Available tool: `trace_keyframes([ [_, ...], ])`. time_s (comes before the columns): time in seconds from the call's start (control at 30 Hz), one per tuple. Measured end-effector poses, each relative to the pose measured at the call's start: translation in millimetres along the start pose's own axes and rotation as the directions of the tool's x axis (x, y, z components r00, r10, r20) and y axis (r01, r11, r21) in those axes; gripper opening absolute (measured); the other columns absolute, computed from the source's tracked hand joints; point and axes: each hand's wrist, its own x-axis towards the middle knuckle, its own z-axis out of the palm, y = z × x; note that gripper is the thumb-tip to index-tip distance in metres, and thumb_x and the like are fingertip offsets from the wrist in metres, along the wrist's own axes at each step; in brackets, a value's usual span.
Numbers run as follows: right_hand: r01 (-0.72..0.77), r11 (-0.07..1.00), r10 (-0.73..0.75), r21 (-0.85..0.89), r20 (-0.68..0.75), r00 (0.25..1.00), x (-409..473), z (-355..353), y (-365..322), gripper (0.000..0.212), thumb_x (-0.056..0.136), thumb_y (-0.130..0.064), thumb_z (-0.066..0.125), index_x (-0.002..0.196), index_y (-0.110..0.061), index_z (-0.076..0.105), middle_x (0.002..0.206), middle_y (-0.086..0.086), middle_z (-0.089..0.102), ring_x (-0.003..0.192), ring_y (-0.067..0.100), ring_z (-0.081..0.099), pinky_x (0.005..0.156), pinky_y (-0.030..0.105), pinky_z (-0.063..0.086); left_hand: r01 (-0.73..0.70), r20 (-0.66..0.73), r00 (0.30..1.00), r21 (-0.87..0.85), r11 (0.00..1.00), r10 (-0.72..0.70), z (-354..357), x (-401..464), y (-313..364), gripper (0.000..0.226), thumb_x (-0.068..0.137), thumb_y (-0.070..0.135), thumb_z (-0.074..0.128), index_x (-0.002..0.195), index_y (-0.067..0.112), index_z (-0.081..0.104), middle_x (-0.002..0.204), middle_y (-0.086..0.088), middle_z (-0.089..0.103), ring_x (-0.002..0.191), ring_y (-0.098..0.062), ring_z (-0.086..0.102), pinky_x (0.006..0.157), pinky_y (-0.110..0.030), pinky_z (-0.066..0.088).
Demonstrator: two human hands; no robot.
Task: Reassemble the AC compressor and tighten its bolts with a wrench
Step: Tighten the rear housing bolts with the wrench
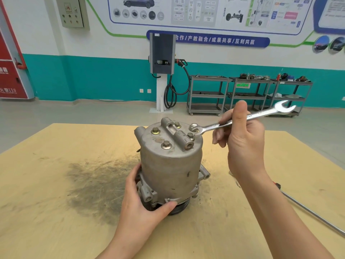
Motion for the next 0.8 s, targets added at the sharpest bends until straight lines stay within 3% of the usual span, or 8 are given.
trace_keyframes([
  [0.17, -0.223, 0.970, 0.219, 0.094, 0.052, 0.974, 4.8, -0.1, 7.3, 0.044, 0.085, -0.053, 0.046, 0.068, -0.013, 0.056, 0.045, 0.002, 0.051, 0.041, 0.017, 0.051, 0.038, 0.020, 0.034, -0.022, -0.002, 1.000, 0.001, 1.000, 0.022, 0.0, 0.3, -0.7, 0.102, 0.042, 0.053, 0.087, 0.117, 0.080, 0.023, 0.123, 0.054, 0.037, 0.118, 0.024, 0.040, 0.086, -0.013, 0.039],
  [0.27, -0.296, 0.949, 0.285, 0.108, 0.110, 0.952, 5.2, 0.1, 10.2, 0.042, 0.086, -0.051, 0.046, 0.074, -0.011, 0.055, 0.047, 0.003, 0.052, 0.042, 0.016, 0.052, 0.039, 0.021, 0.034, -0.041, -0.001, 0.999, 0.004, 0.999, 0.041, -0.5, -0.4, -3.8, 0.108, 0.051, 0.032, 0.096, 0.116, 0.081, 0.024, 0.123, 0.053, 0.038, 0.118, 0.024, 0.041, 0.087, -0.013, 0.038],
  [0.33, -0.221, 0.974, 0.216, 0.048, 0.086, 0.973, 2.6, 0.2, 10.7, 0.043, 0.088, -0.050, 0.045, 0.074, -0.011, 0.056, 0.048, 0.003, 0.053, 0.042, 0.015, 0.052, 0.039, 0.021, 0.036, -0.042, -0.005, 0.999, 0.012, 0.999, 0.042, -0.7, -0.7, -4.6, 0.108, 0.053, 0.029, 0.095, 0.115, 0.081, 0.024, 0.123, 0.053, 0.038, 0.117, 0.024, 0.041, 0.086, -0.012, 0.039],
  [0.43, 0.109, 0.985, -0.101, -0.133, 0.064, 0.993, -4.0, 3.1, 9.5, 0.038, 0.099, -0.041, 0.048, 0.073, -0.015, 0.056, 0.048, 0.000, 0.053, 0.043, 0.013, 0.051, 0.044, 0.019, 0.037, -0.024, -0.002, 1.000, 0.007, 1.000, 0.024, -0.8, -0.9, -3.0, 0.104, 0.049, 0.039, 0.093, 0.114, 0.082, 0.023, 0.122, 0.054, 0.038, 0.117, 0.025, 0.041, 0.085, -0.010, 0.039],
  [0.5, 0.370, 0.897, -0.343, -0.241, 0.148, 0.928, -8.2, 4.9, 8.9, 0.027, 0.096, -0.034, 0.050, 0.073, -0.020, 0.052, 0.050, -0.005, 0.051, 0.044, 0.008, 0.049, 0.046, 0.017, 0.037, -0.021, -0.005, 1.000, 0.007, 1.000, 0.021, -0.6, -0.8, -2.5, 0.105, 0.050, 0.037, 0.094, 0.114, 0.082, 0.023, 0.122, 0.054, 0.038, 0.118, 0.023, 0.042, 0.085, -0.009, 0.040],
  [0.57, 0.539, 0.785, -0.472, -0.307, 0.266, 0.840, -11.7, 6.8, 8.3, 0.027, 0.099, -0.039, 0.048, 0.077, -0.023, 0.053, 0.058, -0.010, 0.050, 0.046, 0.011, 0.048, 0.045, 0.021, 0.037, -0.025, -0.009, 1.000, 0.003, 1.000, 0.025, -0.2, -0.7, -2.4, 0.105, 0.051, 0.034, 0.094, 0.112, 0.082, 0.024, 0.121, 0.054, 0.039, 0.118, 0.023, 0.042, 0.084, -0.005, 0.041],
  [0.67, 0.562, 0.761, -0.506, -0.324, 0.245, 0.827, -10.2, 5.5, 7.9, 0.027, 0.100, -0.034, 0.043, 0.080, -0.020, 0.055, 0.059, -0.009, 0.051, 0.046, 0.013, 0.048, 0.044, 0.025, 0.037, -0.026, -0.010, 1.000, -0.002, 1.000, 0.026, -0.2, -0.6, -1.4, 0.105, 0.051, 0.034, 0.094, 0.111, 0.084, 0.023, 0.119, 0.056, 0.038, 0.116, 0.025, 0.041, 0.083, -0.007, 0.041],
  [0.8, 0.279, 0.943, -0.281, -0.180, 0.015, 0.960, -5.6, 2.4, 4.5, 0.036, 0.100, -0.041, 0.036, 0.076, -0.020, 0.053, 0.050, 0.007, 0.052, 0.046, 0.017, 0.052, 0.048, 0.024, 0.037, -0.027, -0.008, 1.000, -0.006, 1.000, 0.027, -0.6, -1.1, 0.0, 0.105, 0.050, 0.038, 0.095, 0.111, 0.084, 0.022, 0.119, 0.057, 0.037, 0.116, 0.027, 0.039, 0.085, -0.011, 0.038],
])
